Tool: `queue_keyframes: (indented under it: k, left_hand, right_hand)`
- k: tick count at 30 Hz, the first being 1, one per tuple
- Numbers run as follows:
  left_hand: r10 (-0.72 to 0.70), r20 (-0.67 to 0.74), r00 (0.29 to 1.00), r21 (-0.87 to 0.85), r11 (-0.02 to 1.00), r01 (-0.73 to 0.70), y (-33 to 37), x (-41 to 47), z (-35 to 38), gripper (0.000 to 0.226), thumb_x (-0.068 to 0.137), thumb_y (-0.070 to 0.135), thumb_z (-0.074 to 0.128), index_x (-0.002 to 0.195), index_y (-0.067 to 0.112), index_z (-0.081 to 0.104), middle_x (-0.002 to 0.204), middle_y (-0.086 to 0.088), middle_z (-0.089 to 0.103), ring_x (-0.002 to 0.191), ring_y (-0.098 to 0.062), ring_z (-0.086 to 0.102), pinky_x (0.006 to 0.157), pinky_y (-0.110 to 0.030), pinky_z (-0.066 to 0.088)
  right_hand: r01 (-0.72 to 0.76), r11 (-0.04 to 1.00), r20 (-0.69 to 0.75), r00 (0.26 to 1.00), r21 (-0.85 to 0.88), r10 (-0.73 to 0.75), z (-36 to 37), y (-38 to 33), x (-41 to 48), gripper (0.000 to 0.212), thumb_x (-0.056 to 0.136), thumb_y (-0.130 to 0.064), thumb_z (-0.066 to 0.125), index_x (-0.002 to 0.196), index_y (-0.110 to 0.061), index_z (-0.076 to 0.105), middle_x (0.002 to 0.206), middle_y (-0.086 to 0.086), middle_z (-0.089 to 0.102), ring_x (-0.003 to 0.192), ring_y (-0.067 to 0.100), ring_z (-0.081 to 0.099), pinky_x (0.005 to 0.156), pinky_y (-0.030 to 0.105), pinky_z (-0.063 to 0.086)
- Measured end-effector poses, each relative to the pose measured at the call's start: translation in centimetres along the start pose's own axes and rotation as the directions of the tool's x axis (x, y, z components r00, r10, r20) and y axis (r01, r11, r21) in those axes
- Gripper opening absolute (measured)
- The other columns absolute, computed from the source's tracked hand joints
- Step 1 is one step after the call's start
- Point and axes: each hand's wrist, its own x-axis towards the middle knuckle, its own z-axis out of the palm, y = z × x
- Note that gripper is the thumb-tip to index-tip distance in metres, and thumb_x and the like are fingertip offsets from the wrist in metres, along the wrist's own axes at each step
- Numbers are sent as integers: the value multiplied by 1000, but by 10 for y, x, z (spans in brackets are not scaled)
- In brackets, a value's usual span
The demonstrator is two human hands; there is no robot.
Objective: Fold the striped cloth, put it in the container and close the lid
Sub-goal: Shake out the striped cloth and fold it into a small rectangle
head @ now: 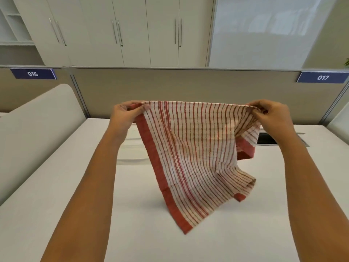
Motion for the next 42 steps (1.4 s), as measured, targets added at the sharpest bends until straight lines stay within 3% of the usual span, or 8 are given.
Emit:
queue_keyframes:
  k: [7, 12, 18, 22, 25, 33, 38, 42]
  left_hand:
    - [-23, -125, 992, -139, 990, 5, 10, 1, -22, 5, 76, 19, 73, 74, 22, 77, 69, 10, 76, 68, -4, 70, 64, -18, 57]
    - [-73, -100, 992, -212, 976, 51, 7, -2, -32, 12, 82, 19, 67, 76, 20, 77, 70, 9, 76, 68, -4, 70, 65, -16, 56]
    - [-74, -28, 997, -397, 916, 57, -2, -4, -45, 15, 71, 32, 72, 80, 20, 77, 72, 10, 75, 70, -4, 70, 70, -22, 59]
    - [-125, -244, 962, 131, 978, 160, -22, 2, -23, 28, 76, 17, 74, 101, 4, 72, 85, -3, 75, 79, -13, 68, 86, -31, 57]
    - [-79, -396, 915, 213, 961, 175, -21, 1, -2, 31, 74, 20, 76, 101, 5, 72, 92, -4, 71, 88, -20, 67, 93, -41, 54]
    - [-19, -252, 967, 148, 987, 58, 25, -4, 72, 28, 77, 30, 71, 101, 15, 72, 93, 2, 73, 91, -17, 68, 84, -36, 57]
    - [-84, -67, 994, -39, 996, 82, 47, -13, 109, 26, 80, 20, 70, 103, 7, 70, 85, -2, 71, 78, -14, 67, 74, -25, 57]
    - [-84, 10, 996, -86, 993, 85, 55, -17, 112, 24, 86, 11, 62, 109, 4, 68, 80, -3, 69, 68, -11, 64, 62, -15, 56]
  right_hand:
    - [-54, 987, -73, 996, -151, 44, -19, 10, -8, 23, 92, -9, 53, 110, -8, 68, 105, 16, 70, 87, 16, 56, 83, 29, 46]
    - [-116, 957, -91, 985, 265, 145, -36, 14, -13, 19, 87, -26, 63, 102, -18, 71, 84, -4, 74, 79, 13, 70, 75, 25, 58]
    - [-190, 717, 70, 978, 671, 195, -47, 15, -9, 28, 63, -47, 79, 79, -26, 74, 74, -9, 75, 70, 6, 70, 67, 18, 58]
    - [-334, 920, -98, 928, 205, 359, -12, 18, -5, 20, 73, -33, 76, 88, -20, 72, 89, 3, 73, 83, 18, 66, 77, 34, 57]
    - [-362, 921, -221, 896, 143, 386, 9, -1, -4, 22, 76, -26, 74, 93, -13, 70, 93, 8, 70, 82, 16, 60, 75, 29, 49]
    - [-328, 862, 9, 936, 386, 353, 37, -85, 7, 15, 79, -28, 70, 88, -29, 58, 91, -3, 63, 82, 14, 66, 69, 28, 58]
    - [-345, 639, 242, 938, 687, 247, 50, -128, 9, 7, 87, -17, 63, 85, -24, 63, 77, 0, 64, 56, 4, 63, 54, 17, 52]
    - [-380, 509, 368, 921, 772, 129, 51, -137, 9, 23, 93, -4, 50, 91, -14, 70, 73, 1, 70, 59, 3, 67, 62, 15, 57]
